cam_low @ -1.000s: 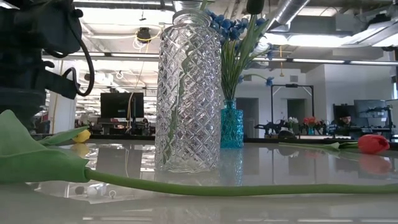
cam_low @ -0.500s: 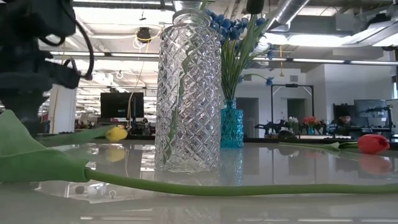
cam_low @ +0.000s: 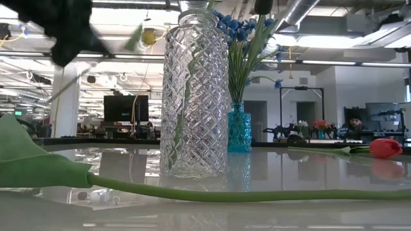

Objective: Sort flowers into vase by color
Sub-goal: Put the yellow flower into the transparent vase

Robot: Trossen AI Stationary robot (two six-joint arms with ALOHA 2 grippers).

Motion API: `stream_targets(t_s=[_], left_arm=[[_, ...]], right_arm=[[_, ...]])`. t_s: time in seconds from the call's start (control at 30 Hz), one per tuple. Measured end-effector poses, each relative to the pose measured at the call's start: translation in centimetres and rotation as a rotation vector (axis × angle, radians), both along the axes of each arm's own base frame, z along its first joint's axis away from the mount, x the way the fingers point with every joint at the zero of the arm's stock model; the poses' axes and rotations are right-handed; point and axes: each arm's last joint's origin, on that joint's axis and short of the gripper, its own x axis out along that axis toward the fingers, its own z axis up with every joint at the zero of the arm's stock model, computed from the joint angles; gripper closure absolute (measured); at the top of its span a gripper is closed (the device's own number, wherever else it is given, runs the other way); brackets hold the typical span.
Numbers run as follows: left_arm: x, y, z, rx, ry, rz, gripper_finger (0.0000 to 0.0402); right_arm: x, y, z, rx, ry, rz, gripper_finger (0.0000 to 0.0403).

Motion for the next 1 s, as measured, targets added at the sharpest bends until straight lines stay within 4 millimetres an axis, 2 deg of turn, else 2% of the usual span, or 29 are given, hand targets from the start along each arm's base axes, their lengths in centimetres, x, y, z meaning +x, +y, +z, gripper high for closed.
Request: stream_targets(t_s=[0.1, 0.2, 0.3, 0.43, 0.57, 0.7, 1.0], left_arm=[[0.2, -0.6, 1.9, 0.08, -0.213, -0.091, 0.0401], [0.4, -1.4, 2.8, 0.169, -0.417, -0.203, 0.0401], [0.4, -2.1, 2.4, 0.231, -0.61, -0.299, 0.0401], [0.4, -2.6, 0.7, 0.292, -0.79, -0.388, 0.0401], [1.4, -3.4, -0.5, 0.301, -0.889, -0.44, 0.0401], [3.9, -4.9, -0.5, 0.334, -0.95, -0.529, 0.0401], [9.1, -7.7, -1.5, 0.388, -0.878, -0.596, 0.0401]], right_arm=[[0.0, 0.0, 0.0, -0.002, -0.001, -0.003, 0.0159], [0.0, 0.0, 0.0, -0.007, -0.004, 0.0, 0.0159], [0.0, -0.1, 0.0, -0.017, -0.006, -0.009, 0.0159], [-0.1, -0.1, -0.2, -0.032, 0.007, -0.011, 0.0159], [0.0, -0.4, -0.3, -0.061, 0.013, -0.04, 0.0159], [0.2, -0.8, -0.7, -0.081, 0.02, -0.072, 0.0159], [0.5, -1.2, -0.7, -0.072, 0.019, -0.097, 0.0159]])
